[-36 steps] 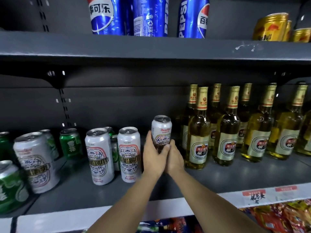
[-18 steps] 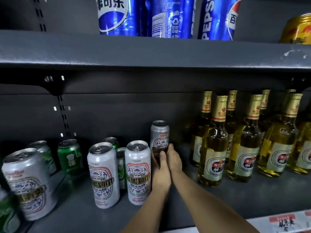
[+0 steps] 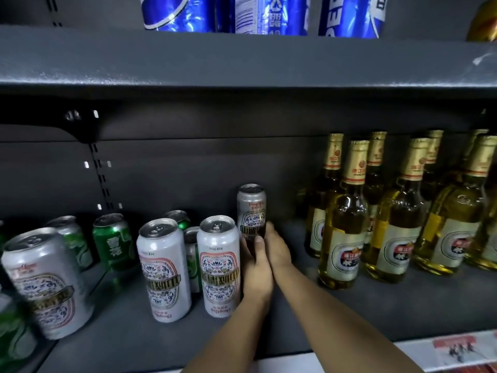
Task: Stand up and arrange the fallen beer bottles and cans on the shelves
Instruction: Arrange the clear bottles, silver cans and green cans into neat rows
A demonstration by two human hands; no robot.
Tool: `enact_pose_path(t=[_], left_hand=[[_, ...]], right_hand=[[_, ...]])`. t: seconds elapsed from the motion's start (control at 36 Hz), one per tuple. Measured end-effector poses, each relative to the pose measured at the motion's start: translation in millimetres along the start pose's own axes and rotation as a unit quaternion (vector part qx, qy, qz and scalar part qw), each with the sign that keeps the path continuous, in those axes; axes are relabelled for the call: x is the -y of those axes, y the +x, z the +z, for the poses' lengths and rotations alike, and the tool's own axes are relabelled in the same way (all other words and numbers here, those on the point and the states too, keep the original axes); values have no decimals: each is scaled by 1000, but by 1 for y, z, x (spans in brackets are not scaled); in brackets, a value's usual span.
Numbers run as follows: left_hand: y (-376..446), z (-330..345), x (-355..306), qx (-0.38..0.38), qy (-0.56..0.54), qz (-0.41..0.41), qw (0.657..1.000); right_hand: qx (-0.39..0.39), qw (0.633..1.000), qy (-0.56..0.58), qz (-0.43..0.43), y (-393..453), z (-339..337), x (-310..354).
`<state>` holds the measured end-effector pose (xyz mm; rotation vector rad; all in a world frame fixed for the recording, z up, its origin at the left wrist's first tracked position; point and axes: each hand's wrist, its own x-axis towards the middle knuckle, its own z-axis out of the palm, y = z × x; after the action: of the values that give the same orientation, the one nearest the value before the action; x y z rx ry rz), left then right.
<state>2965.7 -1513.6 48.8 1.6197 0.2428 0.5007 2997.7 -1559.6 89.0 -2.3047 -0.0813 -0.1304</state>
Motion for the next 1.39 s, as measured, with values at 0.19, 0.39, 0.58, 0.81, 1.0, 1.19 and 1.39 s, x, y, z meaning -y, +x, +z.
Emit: enact_pose_path(t=[0.19,0.39,0.58,0.81,1.0,1.19,1.39], left_hand=[[-51,-14,-13,21,-19,2,1000],[-103,-52,-30,-88,87,147,981],[-99,-90,-42,-220,84,158,959],[-77,-92,-38,-118,61,33,991],[-77,-91,-41,-39,89,107,990],[-86,-117,-42,-239,154,219,933],[-59,-147,-33,-241,167,71,953]], right_hand=[[-44,999,-4,-15,-48,-12,-16],[-11,991,134,-2,-83,-5,-15],[98,987,106,-74,-108,20,5],[53,966,250,38,-126,24,36],[-64,993,97,32,-118,-5,24],[-84,995,26,45,-100,-7,3],[-73,996,28,35,-96,-1,2]])
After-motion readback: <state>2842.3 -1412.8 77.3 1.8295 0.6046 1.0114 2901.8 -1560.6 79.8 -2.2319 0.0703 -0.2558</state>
